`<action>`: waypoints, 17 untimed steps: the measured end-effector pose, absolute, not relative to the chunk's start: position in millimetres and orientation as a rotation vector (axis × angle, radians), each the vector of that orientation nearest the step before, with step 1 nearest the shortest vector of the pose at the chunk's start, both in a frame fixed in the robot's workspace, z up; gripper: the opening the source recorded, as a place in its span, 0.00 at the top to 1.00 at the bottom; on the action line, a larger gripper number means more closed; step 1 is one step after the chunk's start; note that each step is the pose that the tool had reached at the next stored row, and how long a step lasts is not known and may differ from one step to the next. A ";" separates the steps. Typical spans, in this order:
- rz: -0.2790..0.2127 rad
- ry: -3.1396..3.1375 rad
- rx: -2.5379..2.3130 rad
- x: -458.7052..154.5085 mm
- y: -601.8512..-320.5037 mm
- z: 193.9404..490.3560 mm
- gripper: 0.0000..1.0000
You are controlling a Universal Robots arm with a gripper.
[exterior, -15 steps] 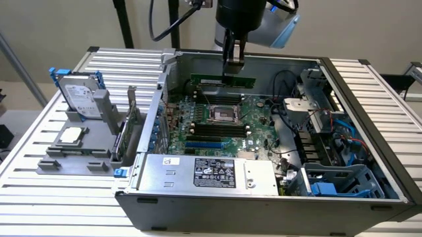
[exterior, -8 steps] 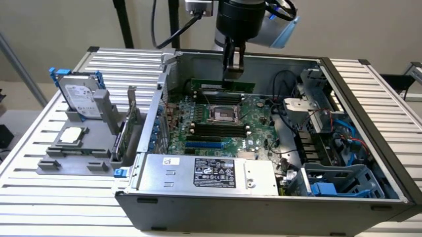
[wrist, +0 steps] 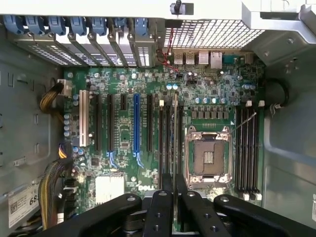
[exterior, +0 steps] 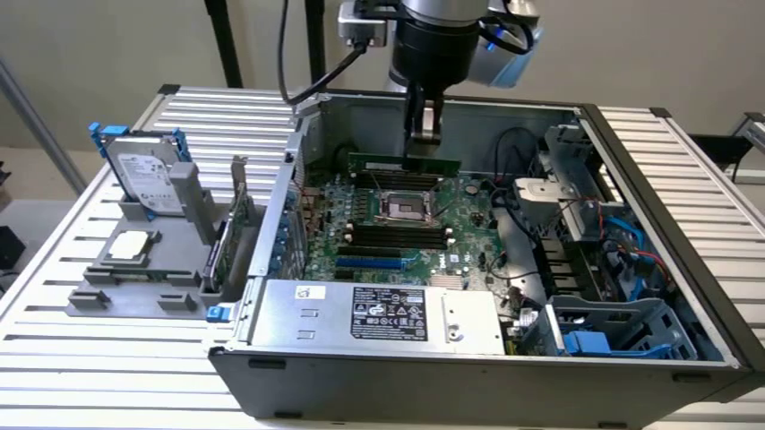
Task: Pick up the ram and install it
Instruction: 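Insert the ram into the slot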
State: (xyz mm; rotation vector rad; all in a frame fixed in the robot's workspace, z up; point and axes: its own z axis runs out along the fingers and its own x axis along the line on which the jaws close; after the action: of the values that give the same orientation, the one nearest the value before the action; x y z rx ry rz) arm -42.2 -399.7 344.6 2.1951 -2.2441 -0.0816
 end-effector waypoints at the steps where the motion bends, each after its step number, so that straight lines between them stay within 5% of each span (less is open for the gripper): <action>1: -0.082 -2.244 2.195 -41.8 -399.7 342.8 0.86; 17: -0.082 -2.246 2.194 -37.7 -405.2 313.7 0.86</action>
State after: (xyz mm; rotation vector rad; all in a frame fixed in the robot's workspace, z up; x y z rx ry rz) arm -37.7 -405.2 313.7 2.1937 -2.2455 -0.0816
